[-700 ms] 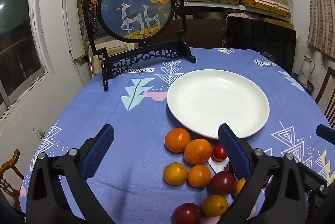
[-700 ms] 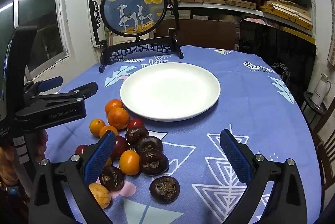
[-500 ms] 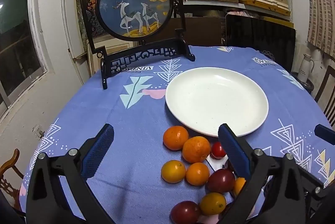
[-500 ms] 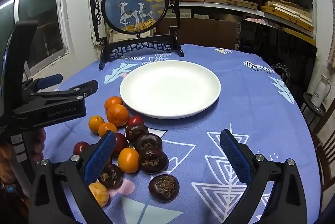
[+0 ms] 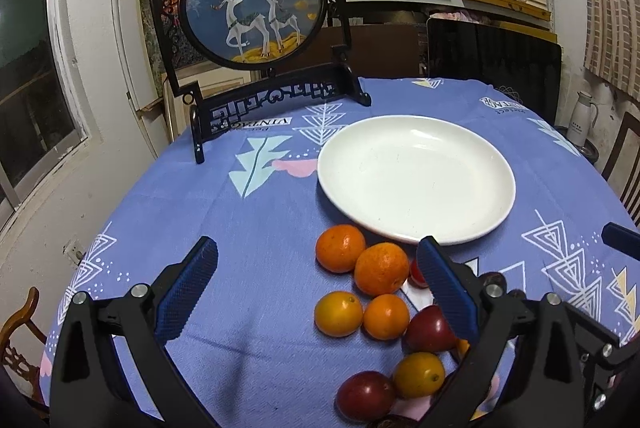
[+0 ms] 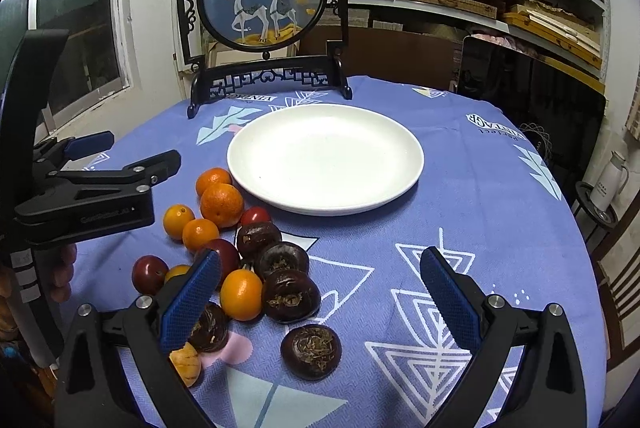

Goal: Organize fruits
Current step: 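Move both grippers toward the fruit cluster beside the white plate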

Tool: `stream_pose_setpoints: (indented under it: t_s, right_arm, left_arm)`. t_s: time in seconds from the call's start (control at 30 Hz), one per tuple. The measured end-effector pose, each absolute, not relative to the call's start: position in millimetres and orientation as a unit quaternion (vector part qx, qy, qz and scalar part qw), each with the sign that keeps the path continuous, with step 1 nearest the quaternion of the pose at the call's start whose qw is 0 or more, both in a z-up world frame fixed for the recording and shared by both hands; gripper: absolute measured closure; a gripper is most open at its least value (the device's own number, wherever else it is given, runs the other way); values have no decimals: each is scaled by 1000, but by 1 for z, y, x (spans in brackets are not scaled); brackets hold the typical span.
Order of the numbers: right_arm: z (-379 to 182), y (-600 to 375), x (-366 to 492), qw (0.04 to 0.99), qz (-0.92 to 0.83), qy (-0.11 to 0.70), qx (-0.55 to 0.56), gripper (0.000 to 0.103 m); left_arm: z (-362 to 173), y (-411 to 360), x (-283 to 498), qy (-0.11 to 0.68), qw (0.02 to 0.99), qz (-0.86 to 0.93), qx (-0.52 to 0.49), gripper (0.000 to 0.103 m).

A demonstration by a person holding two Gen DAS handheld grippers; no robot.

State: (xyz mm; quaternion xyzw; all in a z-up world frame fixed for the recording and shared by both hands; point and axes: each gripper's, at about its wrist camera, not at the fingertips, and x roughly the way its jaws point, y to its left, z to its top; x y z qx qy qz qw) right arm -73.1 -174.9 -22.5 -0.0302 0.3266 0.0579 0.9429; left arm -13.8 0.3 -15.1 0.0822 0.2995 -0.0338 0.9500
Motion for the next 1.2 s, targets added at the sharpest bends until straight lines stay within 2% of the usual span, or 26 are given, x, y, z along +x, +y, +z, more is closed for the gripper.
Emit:
stream_pose_setpoints:
  t_s: [0.57, 0.87, 1.0, 1.17, 1.2]
  right_arm:
    - [-29, -172, -74, 940, 54, 334, -49, 3]
    - [-52, -168, -109, 893, 191, 405, -47, 3]
    - [-66, -153, -114, 869, 223, 438, -50, 21]
    - [-83, -131, -102, 845, 258, 467, -22, 30]
    - [-83, -123, -103, 848, 263, 458, -32, 36]
  left_arm:
    - [-20, 6, -21, 312, 944, -46, 100, 5]
    - [-32, 55, -59, 328, 929, -70, 157, 5]
    - [-44, 72, -75, 356, 914, -87, 175, 5]
    - [-60, 61, -91, 378, 895, -136, 196, 5]
    - [-62, 56, -93, 380, 891, -150, 197, 5]
